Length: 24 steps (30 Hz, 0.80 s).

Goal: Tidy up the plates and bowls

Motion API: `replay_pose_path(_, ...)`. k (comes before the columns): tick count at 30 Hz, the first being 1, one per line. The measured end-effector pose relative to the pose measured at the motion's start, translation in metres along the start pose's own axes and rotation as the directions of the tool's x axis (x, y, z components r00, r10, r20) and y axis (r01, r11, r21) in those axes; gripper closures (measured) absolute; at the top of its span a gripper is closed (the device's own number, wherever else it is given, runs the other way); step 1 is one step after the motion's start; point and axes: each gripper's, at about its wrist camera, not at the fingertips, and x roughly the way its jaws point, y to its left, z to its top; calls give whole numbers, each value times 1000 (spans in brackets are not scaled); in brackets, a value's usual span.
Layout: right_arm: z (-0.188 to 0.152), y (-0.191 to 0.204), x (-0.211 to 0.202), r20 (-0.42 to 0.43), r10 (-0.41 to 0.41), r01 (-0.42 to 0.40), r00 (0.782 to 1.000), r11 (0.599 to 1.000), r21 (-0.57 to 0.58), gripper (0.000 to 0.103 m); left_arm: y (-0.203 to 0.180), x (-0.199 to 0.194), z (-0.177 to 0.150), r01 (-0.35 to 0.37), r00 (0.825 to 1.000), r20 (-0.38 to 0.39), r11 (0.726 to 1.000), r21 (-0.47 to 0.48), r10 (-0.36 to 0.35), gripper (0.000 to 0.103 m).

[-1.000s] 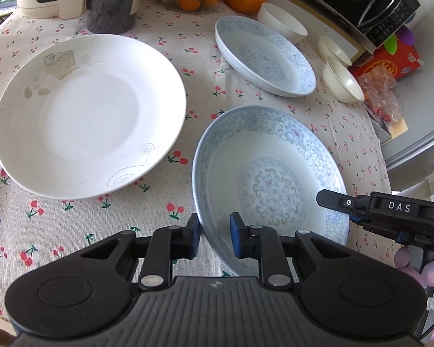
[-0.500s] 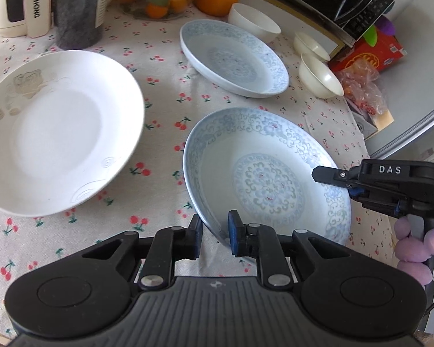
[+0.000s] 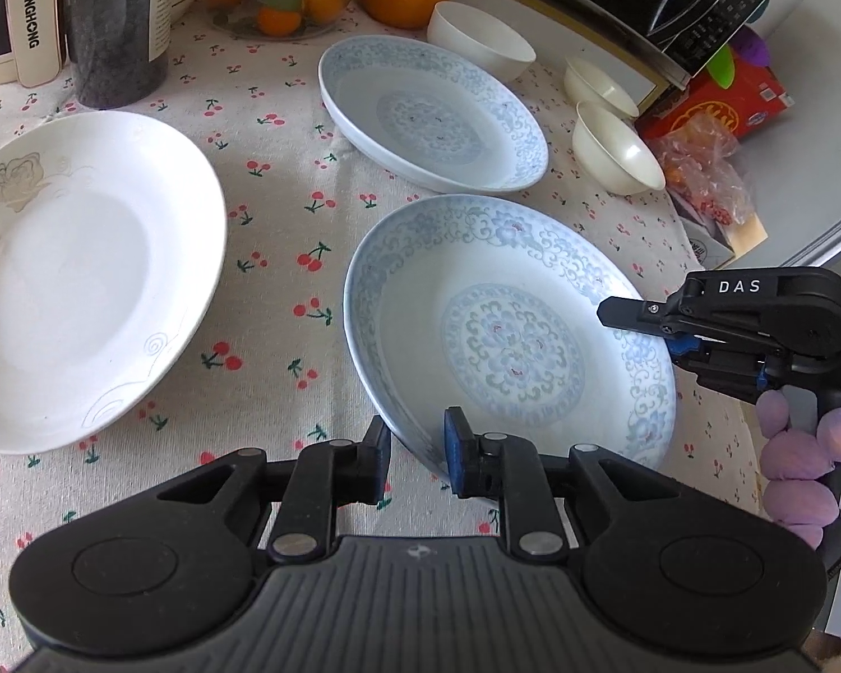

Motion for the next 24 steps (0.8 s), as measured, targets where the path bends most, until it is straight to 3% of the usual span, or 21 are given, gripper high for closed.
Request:
replay_pose_path(20, 2, -1, 7, -14, -39, 39, 999, 999, 1, 84, -8, 9, 1, -21, 999, -35, 999, 34, 23, 85)
replay_pose_path(24, 4, 1, 2, -2, -38, 38, 999, 999, -11, 82, -14, 6, 2, -23, 999, -38, 997, 79, 26, 75)
